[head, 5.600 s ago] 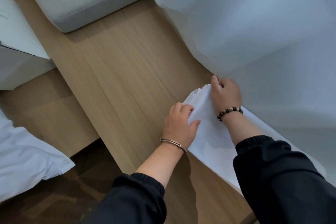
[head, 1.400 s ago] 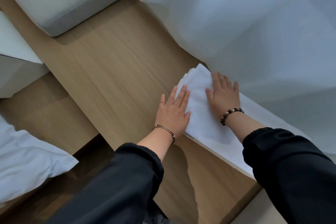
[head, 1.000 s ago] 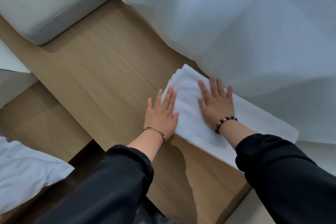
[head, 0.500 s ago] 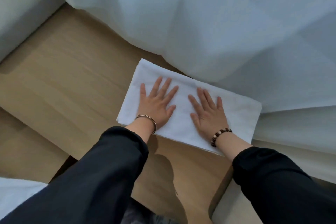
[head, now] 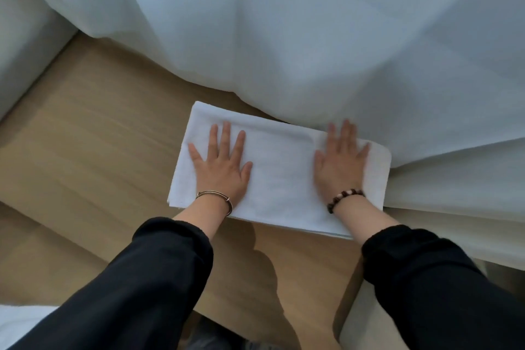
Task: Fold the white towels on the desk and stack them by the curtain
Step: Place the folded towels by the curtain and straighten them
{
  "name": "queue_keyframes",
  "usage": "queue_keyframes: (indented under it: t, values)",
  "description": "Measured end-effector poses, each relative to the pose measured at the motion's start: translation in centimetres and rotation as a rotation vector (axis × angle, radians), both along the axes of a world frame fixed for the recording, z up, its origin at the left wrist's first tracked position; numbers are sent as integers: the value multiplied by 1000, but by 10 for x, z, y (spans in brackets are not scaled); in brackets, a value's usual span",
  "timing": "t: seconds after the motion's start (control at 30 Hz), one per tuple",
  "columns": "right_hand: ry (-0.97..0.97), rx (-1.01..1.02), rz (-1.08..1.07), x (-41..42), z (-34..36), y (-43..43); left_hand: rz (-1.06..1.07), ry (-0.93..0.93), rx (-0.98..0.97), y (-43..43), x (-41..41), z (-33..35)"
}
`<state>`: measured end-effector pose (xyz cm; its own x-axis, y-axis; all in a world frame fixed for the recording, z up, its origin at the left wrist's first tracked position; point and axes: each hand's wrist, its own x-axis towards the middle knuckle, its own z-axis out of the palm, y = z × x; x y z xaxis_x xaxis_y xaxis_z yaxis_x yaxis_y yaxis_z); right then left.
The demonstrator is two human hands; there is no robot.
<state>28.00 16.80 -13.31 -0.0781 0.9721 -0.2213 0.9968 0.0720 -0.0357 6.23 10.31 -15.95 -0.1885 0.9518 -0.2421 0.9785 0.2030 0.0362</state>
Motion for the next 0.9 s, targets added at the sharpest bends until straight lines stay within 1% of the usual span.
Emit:
queue_keyframes:
  t: [0.07,0.1,0.17,0.23,0.37,0.47,0.5,0.53,0.57,0.63,0.67,0.7,0.73,0.8,0.9]
  values:
    - [76,-20,193,-36,-3,-25,-38,-15,15,-5,-1,0]
    - [75,-62,271,-49,-7,-39,-54,-31,20,-7,-4,-1]
    - [24,-115,331,-50,-16,-52,-77,-51,27,-11,-12,-3]
    - [-29,-93,280,-25,-21,-44,-83,-47,46,-12,-22,-4]
    - [-90,-66,94,29,-20,-34,-44,-69,59,-20,-28,-3]
    - [-84,-69,-53,30,-16,-34,111,-67,8,-16,-29,1]
    - [-61,-69,-104,22,-12,-33,161,-59,-12,-14,-29,5]
    - [-19,-55,-125,11,-9,-33,168,-40,-14,-12,-27,9]
    - [37,-28,-94,-4,-4,-35,122,-30,3,-12,-23,13]
    - [128,8,114,-32,2,-47,-74,-56,40,-18,-14,16]
    - [132,0,237,-40,1,-54,-158,-74,32,-24,-13,15]
    - [99,-34,325,-42,-3,-61,-192,-87,9,-30,-17,12]
    - [59,-69,357,-36,-9,-66,-186,-100,-12,-35,-23,8]
    - [-13,-83,266,-8,-21,-69,-163,-83,-19,-40,-38,4]
    - [-43,-69,38,21,-19,-67,-184,-32,-29,-39,-43,6]
